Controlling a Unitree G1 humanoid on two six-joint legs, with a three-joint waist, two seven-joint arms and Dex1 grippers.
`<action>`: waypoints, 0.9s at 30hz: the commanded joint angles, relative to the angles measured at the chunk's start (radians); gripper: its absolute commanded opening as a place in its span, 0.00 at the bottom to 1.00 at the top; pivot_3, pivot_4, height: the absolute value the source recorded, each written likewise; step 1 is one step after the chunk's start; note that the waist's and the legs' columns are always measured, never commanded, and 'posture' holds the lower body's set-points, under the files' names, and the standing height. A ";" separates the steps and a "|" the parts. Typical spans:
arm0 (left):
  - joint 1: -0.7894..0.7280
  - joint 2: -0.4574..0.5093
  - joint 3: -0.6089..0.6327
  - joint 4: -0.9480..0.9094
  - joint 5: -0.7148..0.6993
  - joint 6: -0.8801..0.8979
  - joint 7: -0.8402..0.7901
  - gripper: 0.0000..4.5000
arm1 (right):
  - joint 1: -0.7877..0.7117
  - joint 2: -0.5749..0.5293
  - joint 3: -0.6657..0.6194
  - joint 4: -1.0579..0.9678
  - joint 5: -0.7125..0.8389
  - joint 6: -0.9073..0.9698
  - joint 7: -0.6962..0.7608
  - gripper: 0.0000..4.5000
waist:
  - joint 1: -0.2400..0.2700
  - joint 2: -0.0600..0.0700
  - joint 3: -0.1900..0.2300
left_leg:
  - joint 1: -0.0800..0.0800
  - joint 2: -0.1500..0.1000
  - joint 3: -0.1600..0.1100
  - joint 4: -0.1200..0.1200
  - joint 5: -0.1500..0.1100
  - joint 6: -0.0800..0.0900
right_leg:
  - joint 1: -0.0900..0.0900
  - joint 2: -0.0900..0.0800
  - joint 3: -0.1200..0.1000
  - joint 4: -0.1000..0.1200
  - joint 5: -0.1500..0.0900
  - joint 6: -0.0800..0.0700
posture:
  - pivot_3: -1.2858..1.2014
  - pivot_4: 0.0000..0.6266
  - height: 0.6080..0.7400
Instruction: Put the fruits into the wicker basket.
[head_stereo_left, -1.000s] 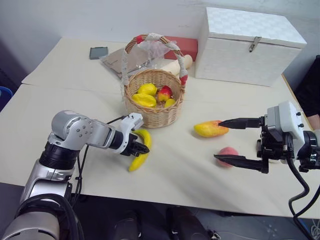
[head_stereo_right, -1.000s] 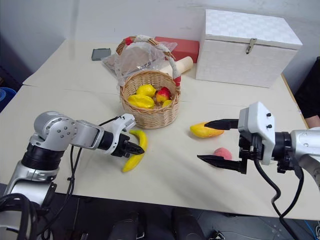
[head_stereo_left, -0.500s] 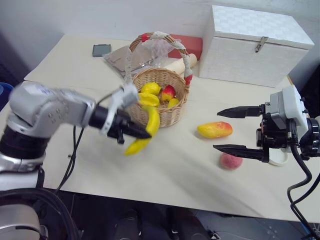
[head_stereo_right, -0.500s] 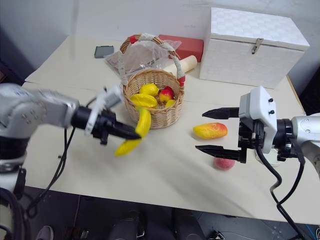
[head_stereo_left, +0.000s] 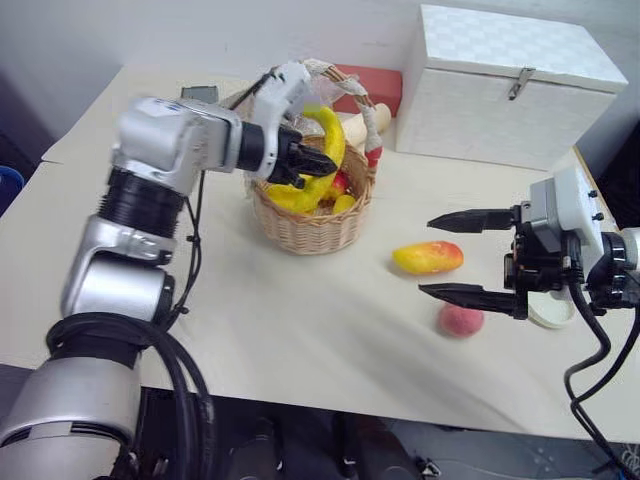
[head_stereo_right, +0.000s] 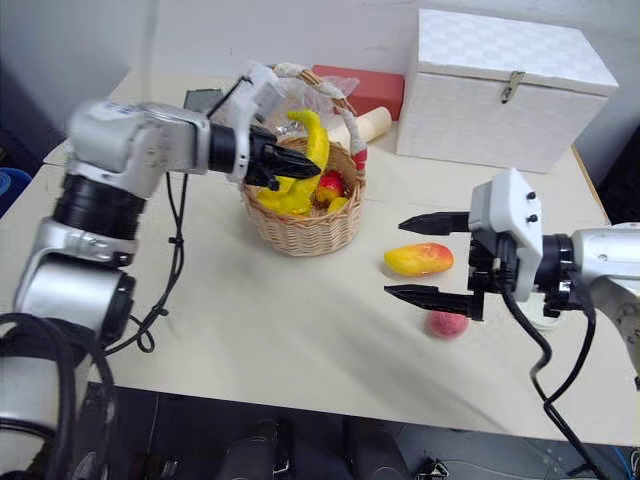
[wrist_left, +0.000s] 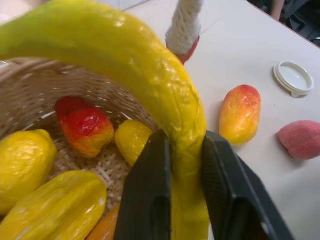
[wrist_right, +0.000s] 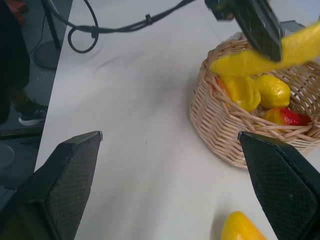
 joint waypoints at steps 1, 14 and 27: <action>-0.031 0.005 0.020 0.021 0.059 -0.010 -0.003 0.47 | -0.016 -0.007 -0.025 -0.022 0.025 0.007 -0.011 1.00 | -0.001 0.000 0.000 | 0.000 0.000 0.000 0.000 0.000 -0.001 | -0.001 0.000 0.000 0.000 0.000 0.000 | 0.52 0.24 1.00; 0.125 0.144 0.238 -0.323 -0.110 0.143 -0.171 0.99 | 0.023 -0.033 -0.020 0.016 -0.080 -0.027 0.003 1.00 | 0.000 0.000 0.000 | 0.000 0.001 0.000 0.000 0.001 -0.002 | -0.002 0.001 0.000 0.004 0.000 0.000 | 0.52 0.24 1.00; 0.525 0.424 0.344 -0.761 -0.250 -0.244 -0.655 0.99 | 0.466 0.067 -0.250 0.041 -0.253 -0.062 -0.077 1.00 | 0.003 0.000 0.000 | 0.004 0.000 -0.002 0.004 0.004 -0.001 | 0.004 0.000 -0.002 0.008 0.000 0.000 | 0.52 0.24 1.00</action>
